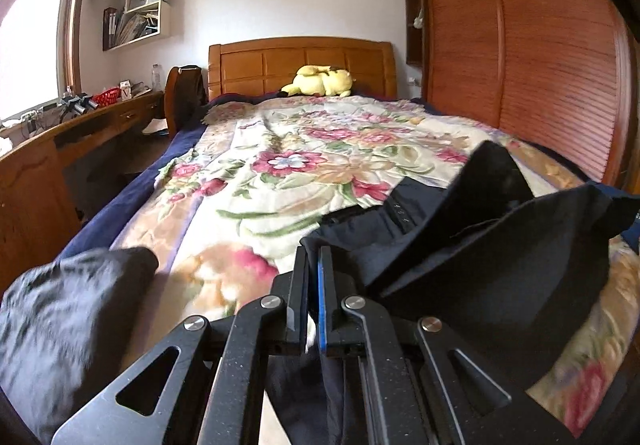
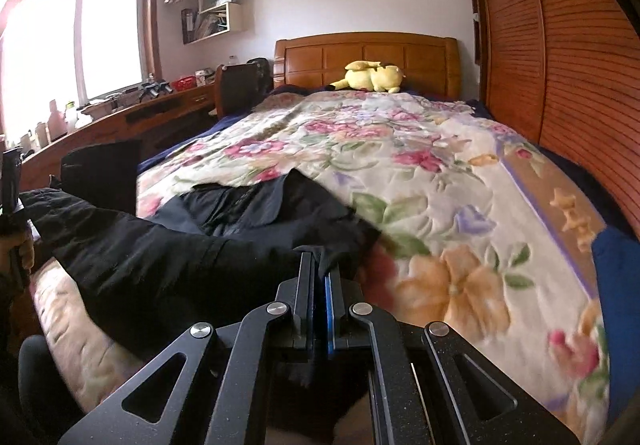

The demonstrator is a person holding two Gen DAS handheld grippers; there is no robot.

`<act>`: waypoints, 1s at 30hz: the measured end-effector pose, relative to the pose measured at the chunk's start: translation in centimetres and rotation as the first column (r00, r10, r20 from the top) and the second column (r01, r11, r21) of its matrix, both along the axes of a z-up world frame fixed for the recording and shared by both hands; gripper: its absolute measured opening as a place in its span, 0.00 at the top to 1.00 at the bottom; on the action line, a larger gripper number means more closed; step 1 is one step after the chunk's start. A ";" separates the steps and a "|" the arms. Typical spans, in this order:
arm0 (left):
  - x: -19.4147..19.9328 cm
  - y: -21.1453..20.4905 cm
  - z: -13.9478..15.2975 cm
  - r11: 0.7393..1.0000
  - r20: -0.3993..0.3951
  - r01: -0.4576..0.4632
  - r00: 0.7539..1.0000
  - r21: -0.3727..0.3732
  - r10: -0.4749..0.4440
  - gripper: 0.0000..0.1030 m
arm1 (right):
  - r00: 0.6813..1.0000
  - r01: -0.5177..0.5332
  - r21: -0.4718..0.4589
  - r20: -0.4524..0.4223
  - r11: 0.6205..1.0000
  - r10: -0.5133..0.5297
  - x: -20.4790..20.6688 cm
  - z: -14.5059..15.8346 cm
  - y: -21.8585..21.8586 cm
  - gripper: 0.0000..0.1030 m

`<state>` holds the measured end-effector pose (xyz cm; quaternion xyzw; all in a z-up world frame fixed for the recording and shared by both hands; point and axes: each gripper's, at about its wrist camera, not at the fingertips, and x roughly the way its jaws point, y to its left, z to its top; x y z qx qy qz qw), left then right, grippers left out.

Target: Fold large clothes

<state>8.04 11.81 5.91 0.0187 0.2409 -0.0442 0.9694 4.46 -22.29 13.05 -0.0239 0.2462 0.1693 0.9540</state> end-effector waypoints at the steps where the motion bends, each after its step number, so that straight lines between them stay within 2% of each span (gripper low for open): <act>1: 0.8 -0.1 -0.1 1.000 -0.008 -0.006 1.000 0.006 0.006 0.96 | 1.000 0.011 -0.005 -0.010 1.000 -0.011 1.3 -0.2 0.2 0.96; 4: 2.8 -0.6 -0.6 0.999 -0.030 -0.029 0.999 0.028 0.030 0.96 | 0.997 0.041 -0.016 -0.057 0.999 -0.042 4.7 -1.6 0.8 0.96; 8: 3.6 -1.0 -1.3 0.997 -0.050 -0.046 0.998 0.061 0.049 0.96 | 0.992 0.072 -0.063 -0.100 0.995 -0.079 7.2 -2.7 2.1 0.96; 9: 3.4 -1.0 -1.4 0.997 -0.059 -0.043 0.997 0.061 0.046 0.92 | 0.991 0.076 -0.068 -0.101 0.995 -0.083 7.2 -2.5 2.3 0.94; 10: 3.1 -0.9 -1.4 0.997 -0.064 -0.039 0.997 0.059 0.043 0.85 | 0.991 0.088 -0.072 -0.099 0.994 -0.095 7.1 -2.5 2.5 0.86; 11: 2.7 -0.6 -1.4 0.998 -0.064 -0.038 0.997 0.056 0.042 0.81 | 0.990 0.096 -0.072 -0.096 0.993 -0.103 6.8 -2.3 2.6 0.71; 12: 2.1 -0.2 -1.3 0.998 -0.058 -0.041 0.997 0.049 0.044 0.67 | 0.990 0.099 -0.067 -0.093 0.993 -0.105 6.5 -2.1 2.4 0.62; 13: 1.5 0.3 -1.3 0.998 -0.051 -0.049 0.997 0.038 0.051 0.54 | 0.990 0.109 -0.060 -0.082 0.992 -0.114 5.9 -1.8 2.2 0.43; 14: 1.2 0.6 -1.3 0.999 -0.055 -0.044 0.997 0.028 0.045 0.48 | 0.989 0.124 -0.053 -0.069 0.991 -0.127 5.5 -1.6 1.9 0.31; 16: -0.1 1.4 -1.7 1.000 -0.071 -0.029 0.997 0.011 0.030 0.32 | 0.987 0.153 -0.044 -0.042 0.987 -0.155 4.3 -1.0 1.1 0.24; 20: -3.1 2.2 -3.0 1.000 -0.099 -0.020 0.995 0.001 0.020 0.28 | 0.990 0.134 -0.040 -0.035 0.990 -0.136 1.3 -1.3 0.7 0.24; 23: -5.4 2.5 -4.8 0.999 -0.132 -0.030 0.991 -0.046 0.024 0.28 | 0.990 0.107 -0.035 -0.083 0.994 -0.110 -0.1 -3.0 0.9 0.24; 28: -6.0 1.9 -6.6 0.997 -0.199 0.015 0.980 -0.071 -0.029 0.29 | 0.983 0.065 -0.012 -0.169 0.998 -0.066 -1.1 -5.8 1.9 0.24; 30: -5.7 1.3 -7.0 0.995 -0.218 0.057 0.973 -0.081 -0.073 0.34 | 0.979 0.062 -0.004 -0.195 0.998 -0.061 -0.9 -6.5 2.2 0.24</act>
